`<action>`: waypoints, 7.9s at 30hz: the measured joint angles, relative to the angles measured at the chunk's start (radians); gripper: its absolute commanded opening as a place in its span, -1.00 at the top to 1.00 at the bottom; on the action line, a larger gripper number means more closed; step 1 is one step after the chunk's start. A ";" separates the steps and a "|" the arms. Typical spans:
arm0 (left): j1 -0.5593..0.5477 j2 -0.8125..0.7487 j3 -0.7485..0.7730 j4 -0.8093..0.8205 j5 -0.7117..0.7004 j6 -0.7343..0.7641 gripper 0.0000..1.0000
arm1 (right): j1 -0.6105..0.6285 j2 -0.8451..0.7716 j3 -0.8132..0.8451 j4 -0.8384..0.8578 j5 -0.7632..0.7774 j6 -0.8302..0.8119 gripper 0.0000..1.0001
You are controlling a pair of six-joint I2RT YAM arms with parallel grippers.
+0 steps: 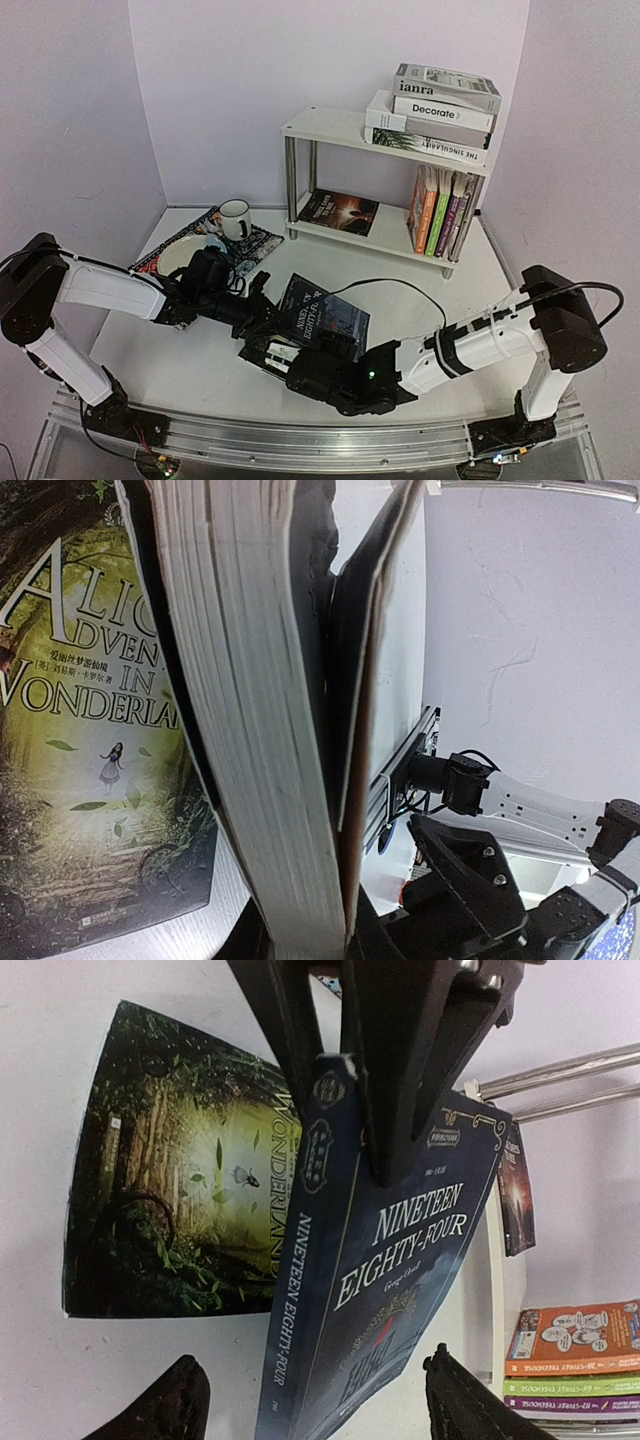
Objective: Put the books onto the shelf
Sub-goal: Pass from the left arm to the right, then place the book on the book pile on the shelf, then adjust the book at the book pile on the shelf.
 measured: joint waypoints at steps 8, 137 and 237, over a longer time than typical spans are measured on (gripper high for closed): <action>0.000 0.000 0.000 0.000 0.002 0.000 0.71 | 0.003 0.027 -0.087 0.143 0.105 -0.002 -0.19; 0.005 -0.655 0.021 -0.480 -0.753 0.188 -0.88 | -0.759 0.739 1.161 0.009 -0.121 -0.916 1.00; 0.005 -0.641 0.009 -0.481 -0.734 0.184 -0.91 | -0.822 0.426 0.797 -0.142 -0.382 0.138 1.00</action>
